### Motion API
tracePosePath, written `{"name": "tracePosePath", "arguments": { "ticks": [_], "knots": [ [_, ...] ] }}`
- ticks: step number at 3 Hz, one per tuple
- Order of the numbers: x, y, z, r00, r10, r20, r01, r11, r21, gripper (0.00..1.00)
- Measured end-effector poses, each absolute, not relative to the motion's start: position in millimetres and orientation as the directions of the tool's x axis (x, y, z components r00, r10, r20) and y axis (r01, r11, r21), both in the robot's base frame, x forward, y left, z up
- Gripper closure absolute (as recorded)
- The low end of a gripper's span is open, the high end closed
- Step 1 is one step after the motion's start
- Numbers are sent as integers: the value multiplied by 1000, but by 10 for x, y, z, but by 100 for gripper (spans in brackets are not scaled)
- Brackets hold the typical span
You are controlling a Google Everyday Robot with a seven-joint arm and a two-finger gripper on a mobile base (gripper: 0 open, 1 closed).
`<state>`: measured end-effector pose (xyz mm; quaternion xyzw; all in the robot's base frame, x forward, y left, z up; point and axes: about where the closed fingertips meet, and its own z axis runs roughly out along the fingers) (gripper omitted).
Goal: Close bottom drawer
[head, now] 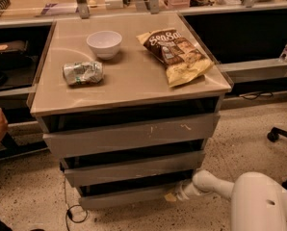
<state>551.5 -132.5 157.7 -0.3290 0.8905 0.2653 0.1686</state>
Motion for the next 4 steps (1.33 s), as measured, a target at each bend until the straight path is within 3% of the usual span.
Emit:
{"name": "tracePosePath", "arguments": {
  "ticks": [4],
  "knots": [
    [5823, -1290, 1544, -721, -479, -501, -675, 650, 350, 100]
  ]
}}
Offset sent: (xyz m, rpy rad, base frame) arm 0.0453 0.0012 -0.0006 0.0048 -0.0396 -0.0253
